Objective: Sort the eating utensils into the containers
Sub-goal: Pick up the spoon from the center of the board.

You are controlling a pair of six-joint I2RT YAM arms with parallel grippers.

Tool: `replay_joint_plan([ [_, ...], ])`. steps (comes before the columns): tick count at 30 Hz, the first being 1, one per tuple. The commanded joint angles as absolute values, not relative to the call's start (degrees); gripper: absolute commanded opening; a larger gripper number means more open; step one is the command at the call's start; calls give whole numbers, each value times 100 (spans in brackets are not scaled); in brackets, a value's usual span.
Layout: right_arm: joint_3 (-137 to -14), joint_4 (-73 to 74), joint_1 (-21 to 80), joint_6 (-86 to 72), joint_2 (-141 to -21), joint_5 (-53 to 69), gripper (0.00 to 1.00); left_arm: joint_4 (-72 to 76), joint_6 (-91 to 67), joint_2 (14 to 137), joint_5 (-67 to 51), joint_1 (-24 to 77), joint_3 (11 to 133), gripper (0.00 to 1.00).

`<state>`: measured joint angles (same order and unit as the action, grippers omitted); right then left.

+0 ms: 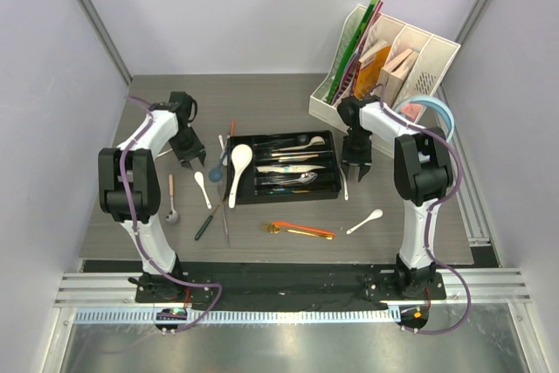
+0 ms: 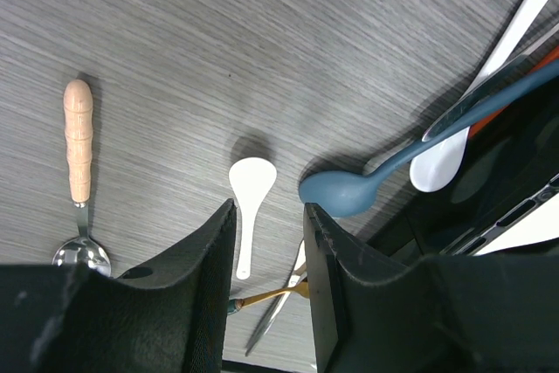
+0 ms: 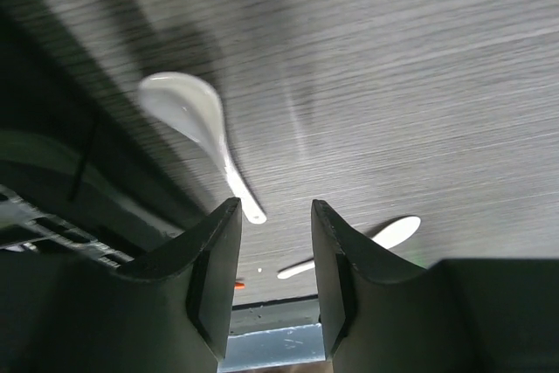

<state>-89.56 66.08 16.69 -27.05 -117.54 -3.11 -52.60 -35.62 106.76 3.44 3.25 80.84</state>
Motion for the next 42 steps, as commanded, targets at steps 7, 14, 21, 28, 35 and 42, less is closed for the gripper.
replay_joint_plan([
  [7,-9449,6908,1863,-2461,-12023,-281,45,-5282,-3665,10793,352,299,8350,38],
  [14,-9088,6873,1872,-2408,-12252,-255,44,-5309,-3656,10784,387,308,8332,38],
  [21,-8921,6873,1925,-2312,-12366,-167,35,-5300,-3647,10793,369,308,8306,38],
  [28,-8693,7084,1986,-2276,-12253,-360,1,-5309,-3612,10784,369,308,8332,38],
  [35,-8174,7285,2004,-2654,-11129,-764,1,-5256,-3630,10784,325,308,8218,38],
  [42,-9402,7743,2276,-2785,-10433,-1177,1,-5150,-3656,10828,237,325,8156,38],
])
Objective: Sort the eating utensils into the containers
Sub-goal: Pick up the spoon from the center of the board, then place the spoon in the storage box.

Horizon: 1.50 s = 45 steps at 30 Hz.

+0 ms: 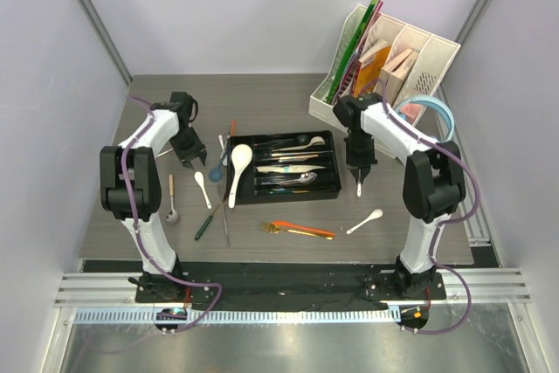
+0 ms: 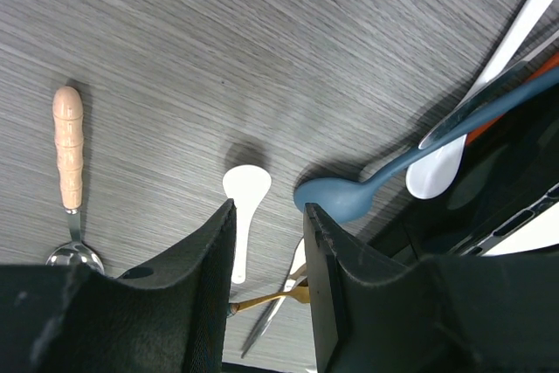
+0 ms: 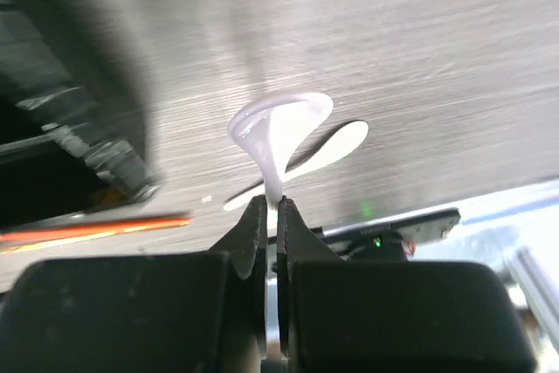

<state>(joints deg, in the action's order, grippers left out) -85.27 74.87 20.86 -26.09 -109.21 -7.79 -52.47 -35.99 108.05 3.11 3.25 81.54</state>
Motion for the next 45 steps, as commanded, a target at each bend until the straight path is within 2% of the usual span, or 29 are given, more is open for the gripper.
replay_joint_plan([
  [1,-9596,7778,2268,-2882,-10554,-1099,1,-5150,-3656,10819,237,334,8156,38],
  [5,-11218,8505,2268,-3190,-11448,-397,1,-5133,-3647,10819,229,343,8121,38],
  [11,-12618,8640,2189,-4295,-12189,1387,1,-4975,-3612,10784,194,343,7954,38],
  [16,-12613,8465,2101,-5657,-12200,2608,1,-4887,-3577,10802,158,343,7901,37],
  [19,-12560,8245,2101,-6817,-11901,2654,1,-4825,-3595,10793,141,334,7910,37],
  [27,-11823,8280,2179,-9793,-10917,2426,1,-4720,-3656,10732,35,273,7928,37],
  [32,-9689,5532,2785,-11398,-10152,2426,1,-4641,-3683,10600,35,229,7831,37],
  [37,-8765,4896,3225,-11559,-10266,2409,1,-4649,-3665,10521,26,211,7734,37],
  [45,-8077,4869,2848,-11031,-10283,2110,1,-4667,-3647,10485,35,202,7691,37],
])
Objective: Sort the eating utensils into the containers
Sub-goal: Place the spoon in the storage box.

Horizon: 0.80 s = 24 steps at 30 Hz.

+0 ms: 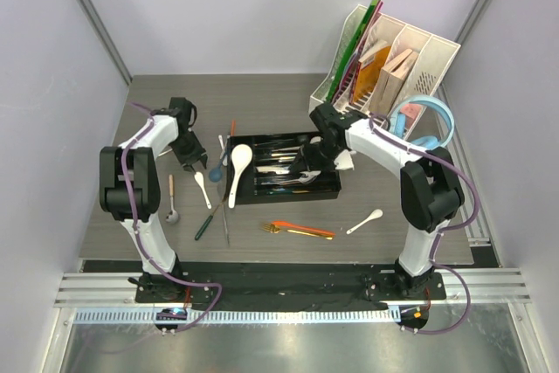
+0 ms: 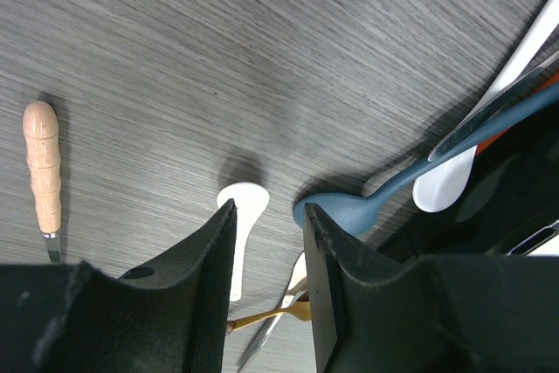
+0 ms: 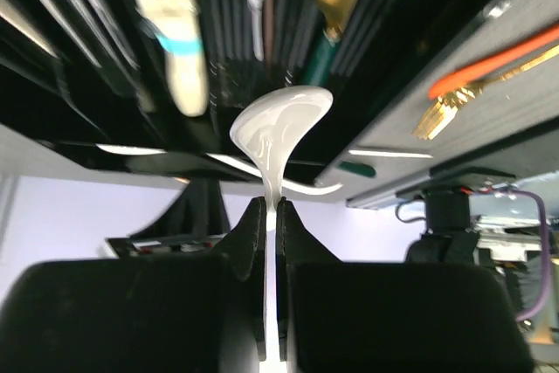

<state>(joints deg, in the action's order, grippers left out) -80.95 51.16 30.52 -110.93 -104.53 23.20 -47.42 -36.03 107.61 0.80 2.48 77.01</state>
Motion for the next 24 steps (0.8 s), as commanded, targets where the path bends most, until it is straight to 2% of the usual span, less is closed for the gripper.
replay_joint_plan([
  [1,-8112,4878,2795,-10943,-10318,2101,1,-4676,-3647,10477,35,202,7699,37],
  [24,-8586,5133,2716,-10609,-11196,2250,1,-4737,-3595,10503,167,202,7664,37],
])
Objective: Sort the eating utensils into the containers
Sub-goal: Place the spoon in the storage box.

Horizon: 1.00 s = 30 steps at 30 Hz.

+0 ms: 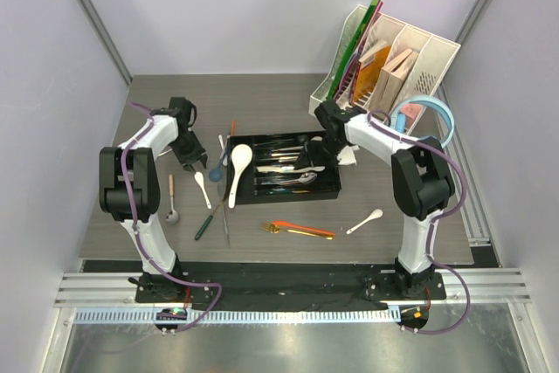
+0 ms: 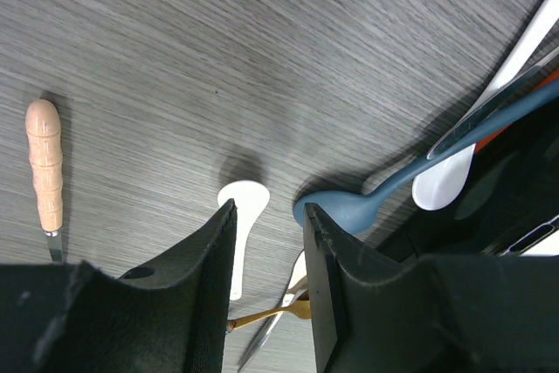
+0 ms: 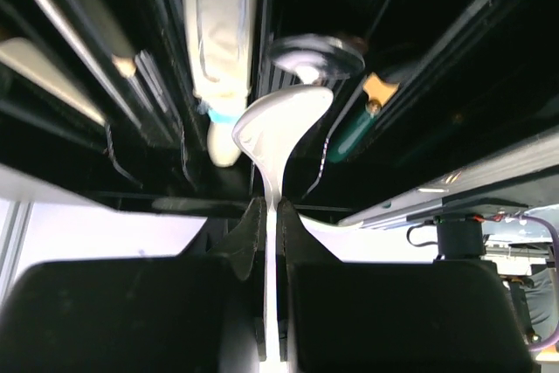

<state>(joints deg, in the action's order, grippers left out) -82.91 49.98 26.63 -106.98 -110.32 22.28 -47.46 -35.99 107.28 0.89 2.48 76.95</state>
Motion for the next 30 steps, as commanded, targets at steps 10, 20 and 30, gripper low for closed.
replay_joint_plan([
  [10,-8684,5238,2786,-10529,-11408,2285,12,-4729,-3586,10512,176,202,7629,37],
  [20,-8719,5256,2804,-10415,-11426,2347,25,-4737,-3586,10538,141,202,7646,37],
  [30,-9457,6475,2242,-9528,-10708,1250,36,-4720,-3577,10538,149,202,7611,37],
])
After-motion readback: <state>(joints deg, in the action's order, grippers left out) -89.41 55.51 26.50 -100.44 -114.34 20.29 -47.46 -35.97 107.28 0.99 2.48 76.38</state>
